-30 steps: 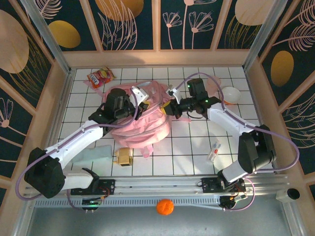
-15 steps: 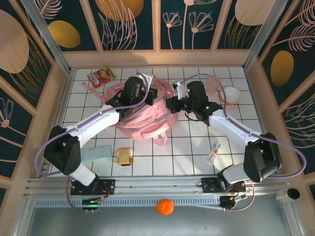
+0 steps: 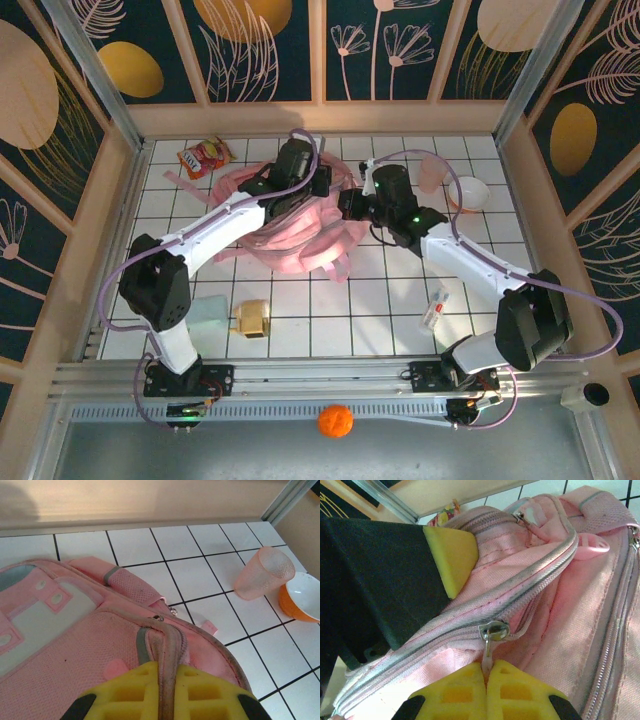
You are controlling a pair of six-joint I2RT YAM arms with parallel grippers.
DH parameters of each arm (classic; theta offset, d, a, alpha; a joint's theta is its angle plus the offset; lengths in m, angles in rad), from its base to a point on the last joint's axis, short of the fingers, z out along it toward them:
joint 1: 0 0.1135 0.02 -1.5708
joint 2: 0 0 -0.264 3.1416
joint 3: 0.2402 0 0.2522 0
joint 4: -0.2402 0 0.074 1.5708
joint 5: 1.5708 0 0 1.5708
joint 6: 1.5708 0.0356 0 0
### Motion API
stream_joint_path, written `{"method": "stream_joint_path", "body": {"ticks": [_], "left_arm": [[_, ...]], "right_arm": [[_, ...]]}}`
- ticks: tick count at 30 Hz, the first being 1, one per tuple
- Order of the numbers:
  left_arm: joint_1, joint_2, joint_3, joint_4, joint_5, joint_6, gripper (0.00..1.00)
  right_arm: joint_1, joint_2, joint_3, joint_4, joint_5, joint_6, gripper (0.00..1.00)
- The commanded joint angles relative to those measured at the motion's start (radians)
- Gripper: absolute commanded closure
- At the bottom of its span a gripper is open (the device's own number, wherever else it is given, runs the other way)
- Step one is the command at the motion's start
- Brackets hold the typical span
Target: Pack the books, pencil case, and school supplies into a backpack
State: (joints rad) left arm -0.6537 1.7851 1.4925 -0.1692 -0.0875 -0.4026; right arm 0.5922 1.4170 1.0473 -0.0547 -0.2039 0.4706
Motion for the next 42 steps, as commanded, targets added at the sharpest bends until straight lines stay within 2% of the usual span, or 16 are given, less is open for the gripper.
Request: {"method": "stream_joint_path", "body": {"ticks": [1, 6, 9, 11, 14, 16, 21, 25, 28, 34, 42], "left_arm": [[0.041, 0.01, 0.018, 0.206, -0.15, 0.073, 1.0], [0.042, -0.115, -0.198, 0.31, 0.026, 0.273, 1.0], [0.04, -0.177, -0.302, 0.367, 0.115, 0.325, 1.0], [0.04, -0.192, -0.326, 0.37, 0.113, 0.32, 1.0], [0.041, -0.186, -0.32, 0.352, 0.087, 0.272, 1.0], [0.04, -0.174, -0.31, 0.36, 0.117, 0.243, 1.0], [0.041, -0.137, -0.263, 0.365, 0.112, 0.146, 1.0], [0.04, -0.126, -0.247, 0.398, 0.166, 0.093, 1.0], [0.04, -0.131, -0.248, 0.413, 0.19, 0.069, 1.0], [0.04, -0.148, -0.252, 0.412, 0.181, 0.061, 1.0], [0.04, -0.152, -0.249, 0.417, 0.19, 0.037, 1.0]], "right_arm": [[0.027, -0.043, 0.058, -0.189, -0.295, -0.07, 1.0], [-0.146, 0.018, 0.165, -0.406, -0.416, -0.307, 1.0], [-0.169, 0.083, 0.228, -0.493, -0.469, -0.431, 1.0], [-0.169, 0.124, 0.261, -0.542, -0.486, -0.469, 1.0], [-0.15, 0.15, 0.27, -0.551, -0.52, -0.464, 1.0], [-0.121, 0.137, 0.25, -0.52, -0.529, -0.459, 1.0], [-0.085, 0.075, 0.165, -0.382, -0.52, -0.336, 1.0], [-0.051, 0.034, 0.075, -0.272, -0.439, -0.265, 1.0], [-0.051, 0.025, 0.054, -0.254, -0.363, -0.257, 1.0], [-0.011, 0.015, 0.037, -0.211, -0.308, -0.274, 1.0], [-0.001, 0.015, 0.001, -0.174, -0.301, -0.277, 0.83]]}}
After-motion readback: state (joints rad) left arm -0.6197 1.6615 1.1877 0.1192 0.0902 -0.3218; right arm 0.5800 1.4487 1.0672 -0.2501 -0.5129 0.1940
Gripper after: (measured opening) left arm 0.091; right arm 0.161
